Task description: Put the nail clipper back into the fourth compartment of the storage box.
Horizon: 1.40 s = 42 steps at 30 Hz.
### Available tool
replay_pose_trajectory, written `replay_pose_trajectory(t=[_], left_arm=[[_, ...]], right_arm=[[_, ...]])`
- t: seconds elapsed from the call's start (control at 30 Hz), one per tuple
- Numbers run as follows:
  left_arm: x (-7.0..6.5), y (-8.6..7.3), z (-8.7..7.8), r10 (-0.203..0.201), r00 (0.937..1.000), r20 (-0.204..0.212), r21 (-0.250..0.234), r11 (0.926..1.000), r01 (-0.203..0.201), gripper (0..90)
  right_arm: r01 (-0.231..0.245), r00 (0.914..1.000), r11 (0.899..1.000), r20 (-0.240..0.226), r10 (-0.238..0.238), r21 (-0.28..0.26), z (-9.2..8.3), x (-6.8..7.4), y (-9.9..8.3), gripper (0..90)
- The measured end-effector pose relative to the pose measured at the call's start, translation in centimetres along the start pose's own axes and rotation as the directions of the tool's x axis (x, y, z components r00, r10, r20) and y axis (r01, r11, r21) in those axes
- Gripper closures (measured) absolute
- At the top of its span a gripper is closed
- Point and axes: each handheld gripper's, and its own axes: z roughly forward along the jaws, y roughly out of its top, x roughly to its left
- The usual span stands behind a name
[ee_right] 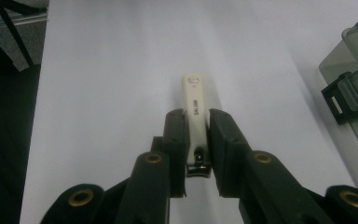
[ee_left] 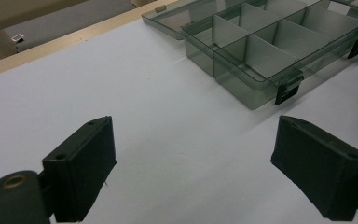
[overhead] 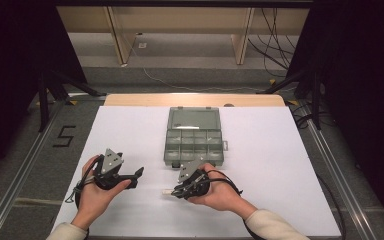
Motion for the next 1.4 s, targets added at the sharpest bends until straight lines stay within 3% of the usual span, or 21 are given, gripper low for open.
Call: replay_pose_trajectory(t=[1.4], left_arm=[[0.0, 0.1, 0.1, -0.009, 1.0000, 0.003, -0.012, 0.9999, 0.009, 13.6]], right_arm=[[-0.078, 0.9949, 0.993, 0.057, 0.083, -0.090, -3.2, -2.0, 0.6, 78.0]])
